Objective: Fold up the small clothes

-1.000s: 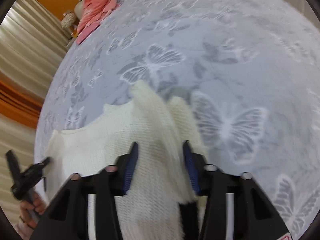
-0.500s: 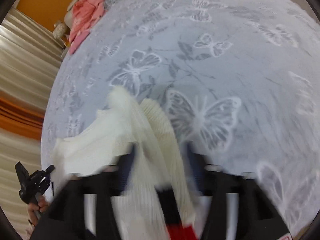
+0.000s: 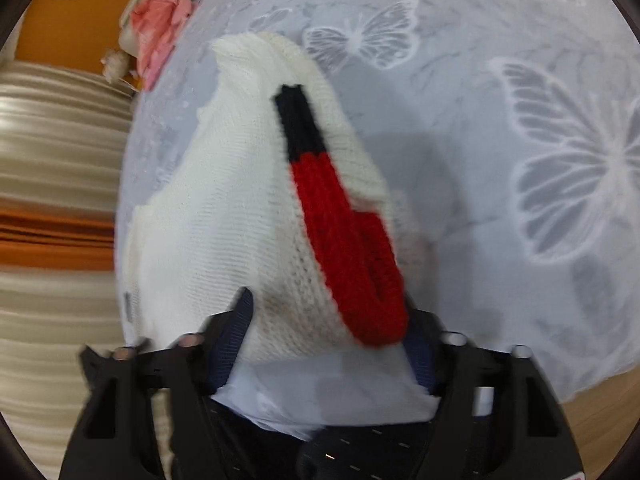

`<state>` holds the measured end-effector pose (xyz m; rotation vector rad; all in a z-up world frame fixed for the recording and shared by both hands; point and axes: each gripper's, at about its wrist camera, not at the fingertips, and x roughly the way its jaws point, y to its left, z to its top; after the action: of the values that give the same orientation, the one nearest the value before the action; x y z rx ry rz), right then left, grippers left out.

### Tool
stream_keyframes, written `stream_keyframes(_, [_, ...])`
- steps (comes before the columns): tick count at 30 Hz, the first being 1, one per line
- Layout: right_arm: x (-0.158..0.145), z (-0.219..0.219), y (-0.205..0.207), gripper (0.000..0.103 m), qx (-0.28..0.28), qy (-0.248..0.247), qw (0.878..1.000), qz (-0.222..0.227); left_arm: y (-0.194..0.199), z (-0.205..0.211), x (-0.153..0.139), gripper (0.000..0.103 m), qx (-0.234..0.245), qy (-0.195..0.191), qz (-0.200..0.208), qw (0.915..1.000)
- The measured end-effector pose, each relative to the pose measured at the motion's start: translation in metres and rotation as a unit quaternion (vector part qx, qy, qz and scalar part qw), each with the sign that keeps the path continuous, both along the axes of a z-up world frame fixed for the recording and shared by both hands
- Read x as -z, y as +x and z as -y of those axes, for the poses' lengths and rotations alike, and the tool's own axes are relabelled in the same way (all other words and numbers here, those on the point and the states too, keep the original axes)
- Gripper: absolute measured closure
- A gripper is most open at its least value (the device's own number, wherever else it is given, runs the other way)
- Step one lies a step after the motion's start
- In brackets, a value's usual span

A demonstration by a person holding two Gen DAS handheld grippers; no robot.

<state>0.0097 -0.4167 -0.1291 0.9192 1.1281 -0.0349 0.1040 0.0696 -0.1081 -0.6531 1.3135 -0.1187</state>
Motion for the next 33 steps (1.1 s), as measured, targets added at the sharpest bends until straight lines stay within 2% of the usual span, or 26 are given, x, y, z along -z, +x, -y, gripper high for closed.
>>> stream_keyframes(1, [0.000,-0.002,0.003,0.090,0.001,0.003,1.000,-0.001,0.000,-0.001,0.001,0.061,-0.006,0.006,-0.005,1.0000])
stream_keyframes(3, [-0.014,-0.004,0.004,0.092,0.013,-0.006,1.000,0.013,0.000,-0.008,-0.001,0.082,-0.014,-0.030,-0.010,0.9994])
stream_keyframes(5, [-0.043,-0.004,-0.003,0.093,0.009,-0.036,0.999,0.038,-0.004,-0.018,-0.013,0.085,-0.027,-0.049,-0.007,0.9984])
stream_keyframes(9, [-0.075,0.004,-0.034,0.094,-0.006,-0.080,0.996,0.050,-0.015,-0.028,-0.040,0.086,-0.006,-0.059,0.010,0.9982])
stream_keyframes(11, [-0.066,0.009,-0.047,0.094,-0.007,-0.094,0.995,0.029,-0.024,-0.028,-0.038,0.086,0.007,-0.052,0.002,0.9986])
stream_keyframes(14, [-0.024,0.016,-0.059,0.093,-0.017,-0.084,0.996,-0.022,-0.037,-0.026,-0.014,0.086,0.015,-0.028,-0.032,0.9990])
stream_keyframes(16, [-0.006,0.013,-0.057,0.089,-0.024,-0.089,0.995,-0.046,-0.044,-0.024,-0.001,0.085,0.012,-0.008,-0.043,0.9990])
stream_keyframes(17, [-0.005,0.013,-0.056,0.082,-0.022,-0.083,0.995,-0.047,-0.046,-0.023,0.001,0.085,0.012,-0.001,-0.042,0.9990])
stream_keyframes(19, [-0.018,0.016,-0.051,0.076,-0.016,-0.085,0.995,-0.039,-0.046,-0.022,-0.011,0.078,0.017,0.017,-0.038,0.9990])
stream_keyframes(20, [-0.028,0.019,-0.048,0.070,-0.018,-0.099,0.994,-0.034,-0.046,-0.023,-0.020,0.078,0.024,0.026,-0.031,0.9989])
stream_keyframes(21, [-0.038,0.021,-0.049,0.061,-0.020,-0.117,0.992,-0.028,-0.045,-0.024,-0.030,0.070,0.027,0.032,-0.022,0.9989])
stream_keyframes(22, [-0.054,0.025,-0.043,0.056,-0.023,-0.149,0.988,-0.016,-0.043,-0.026,-0.044,0.059,0.030,0.038,-0.005,0.9988])
stream_keyframes(23, [-0.065,0.030,-0.036,0.046,-0.025,-0.166,0.986,-0.002,-0.039,-0.029,-0.058,0.053,0.030,0.042,0.022,0.9984])
stream_keyframes(24, [-0.072,0.034,-0.030,0.040,-0.026,-0.171,0.985,0.007,-0.035,-0.030,-0.071,0.044,0.028,0.045,0.047,0.9975])
stream_keyframes(26, [-0.080,0.048,-0.007,0.037,-0.027,-0.162,0.986,0.027,-0.015,-0.028,-0.090,0.030,0.029,0.046,0.082,0.9952])
stream_keyframes(28, [-0.075,0.056,0.016,0.033,-0.028,-0.144,0.989,0.033,0.005,-0.022,-0.092,0.013,0.024,0.033,0.089,0.9952])
stream_keyframes(33, [-0.032,0.058,0.079,0.033,-0.030,-0.120,0.992,-0.008,0.058,0.016,-0.056,0.012,0.023,-0.011,0.042,0.9988])
